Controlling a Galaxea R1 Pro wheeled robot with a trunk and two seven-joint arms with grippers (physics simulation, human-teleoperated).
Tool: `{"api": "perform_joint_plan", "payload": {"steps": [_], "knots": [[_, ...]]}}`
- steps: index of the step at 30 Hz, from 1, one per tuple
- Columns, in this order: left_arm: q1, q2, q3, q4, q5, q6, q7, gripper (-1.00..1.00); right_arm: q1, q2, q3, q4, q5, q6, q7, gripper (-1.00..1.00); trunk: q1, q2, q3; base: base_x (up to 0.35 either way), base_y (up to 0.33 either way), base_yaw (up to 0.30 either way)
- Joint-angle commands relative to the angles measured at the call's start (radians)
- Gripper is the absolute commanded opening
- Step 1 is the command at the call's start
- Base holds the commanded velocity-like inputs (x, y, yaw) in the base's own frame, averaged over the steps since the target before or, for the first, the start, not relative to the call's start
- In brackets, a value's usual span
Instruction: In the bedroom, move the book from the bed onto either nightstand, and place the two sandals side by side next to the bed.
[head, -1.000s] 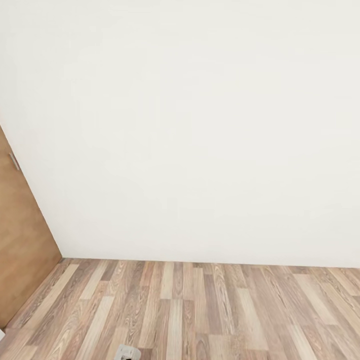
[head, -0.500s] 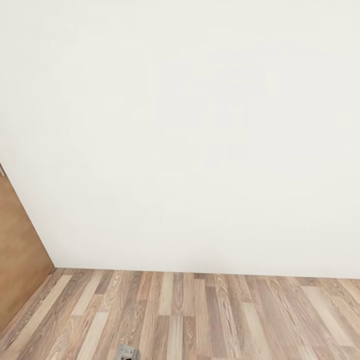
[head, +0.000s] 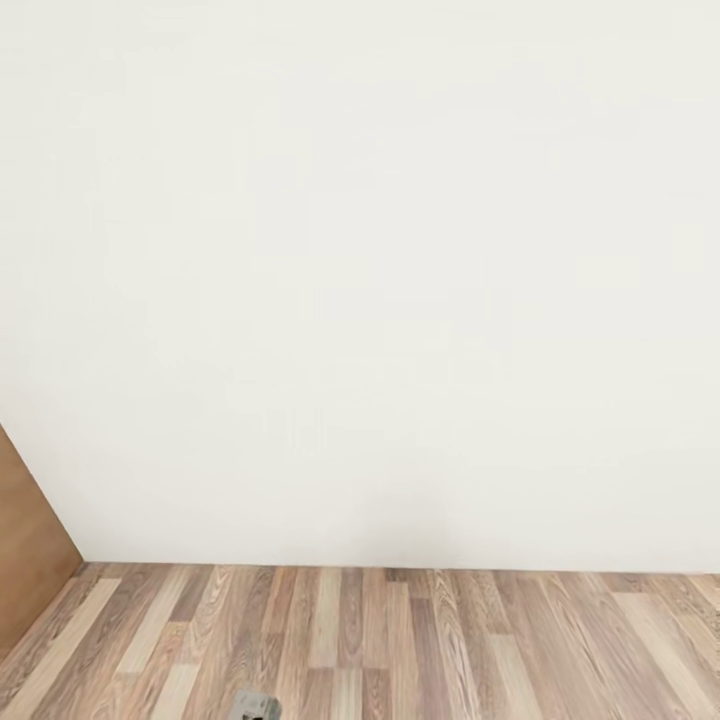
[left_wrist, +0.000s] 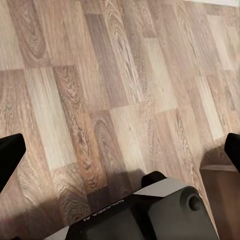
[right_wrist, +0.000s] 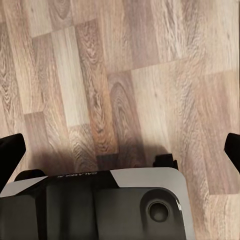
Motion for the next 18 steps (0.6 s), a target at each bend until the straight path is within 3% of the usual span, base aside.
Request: {"api": "perform_joint_plan", "payload": {"steps": [1,14,18], "knots": [[-0.001,0.001,0.000,0.001,0.000,-0.005,-0.003,1.00,-0.001,0.000,-0.009,-0.001,0.010,0.002,0.005,1.00,0.001,-0.002,-0.002,0.120,0.000,-0.211],[-0.001,0.002,0.000,0.001,0.000,-0.005,-0.003,1.00,-0.001,0.000,-0.009,-0.001,0.010,0.002,0.005,1.00,0.001,-0.002,-0.002,0.024,0.000,-0.258],[-0.001,0.002,0.000,0.000,0.000,-0.005,-0.003,1.00,-0.001,0.000,-0.009,-0.001,0.010,0.002,0.005,1.00,0.001,-0.002,-0.002,0.013,0.000,-0.119]]}}
